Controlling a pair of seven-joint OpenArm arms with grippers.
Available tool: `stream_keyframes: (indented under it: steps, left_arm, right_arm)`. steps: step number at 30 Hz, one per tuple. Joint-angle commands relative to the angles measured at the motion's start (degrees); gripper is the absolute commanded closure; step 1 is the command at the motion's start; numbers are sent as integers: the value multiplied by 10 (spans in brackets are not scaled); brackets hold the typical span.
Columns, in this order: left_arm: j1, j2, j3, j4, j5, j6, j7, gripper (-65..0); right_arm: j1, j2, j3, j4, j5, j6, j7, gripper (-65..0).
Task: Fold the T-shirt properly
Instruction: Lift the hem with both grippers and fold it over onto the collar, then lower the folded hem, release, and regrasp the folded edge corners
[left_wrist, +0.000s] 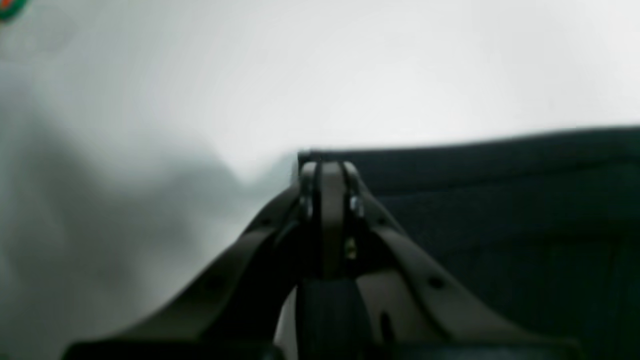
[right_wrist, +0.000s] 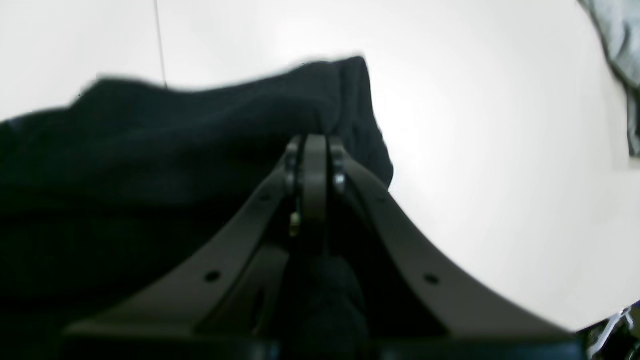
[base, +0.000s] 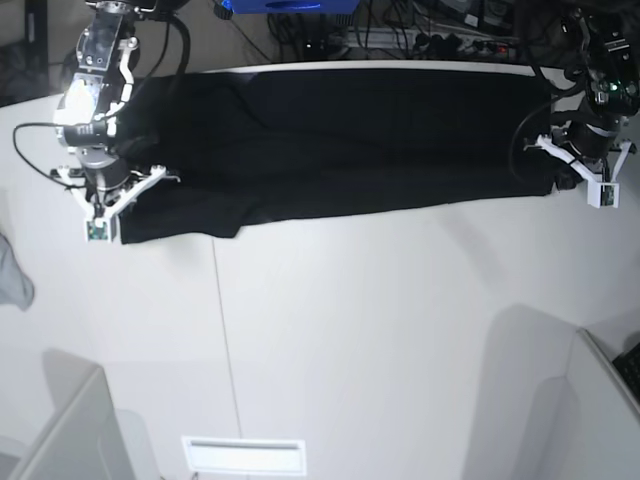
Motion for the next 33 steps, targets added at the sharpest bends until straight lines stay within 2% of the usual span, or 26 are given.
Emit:
stream_keyframes:
  steps: [1, 5, 9, 11, 14, 20, 25, 30, 33]
  left_arm:
    - [-2, -11, -6, 10, -4, 2, -13, 0]
    - [1, -11, -4, 8, -4, 2, -13, 0]
    - [12, -11, -3, 9, -4, 2, -13, 0]
    - [14, -11, -3, 8, -4, 2, -13, 0]
    - [16, -11, -3, 8, -4, 2, -13, 0]
    - [20, -11, -3, 8, -4, 2, -13, 0]
    - [20, -11, -2, 7, -3, 2, -13, 0]
    - [20, -11, -2, -2, 0, 2, -13, 0]
    - [20, -10, -2, -2, 1, 2, -13, 0]
  right_arm:
    - [-1, 3, 2, 13, 0, -2, 12, 0]
    - [-16, 2, 8, 13, 1, -2, 15, 0]
    - [-19, -34, 60, 17, 1, 0, 16, 0]
    - [-19, -43, 78, 20, 1, 21, 14, 0]
    - [-26, -59, 95, 21, 1, 71, 12, 0]
    - [-44, -91, 120, 21, 1, 102, 12, 0]
    - [-49, -96, 150, 22, 1, 127, 11, 0]
    - [-44, -96, 177, 22, 1, 162, -37, 0]
    - [-47, -96, 180, 22, 1, 169, -39, 0]
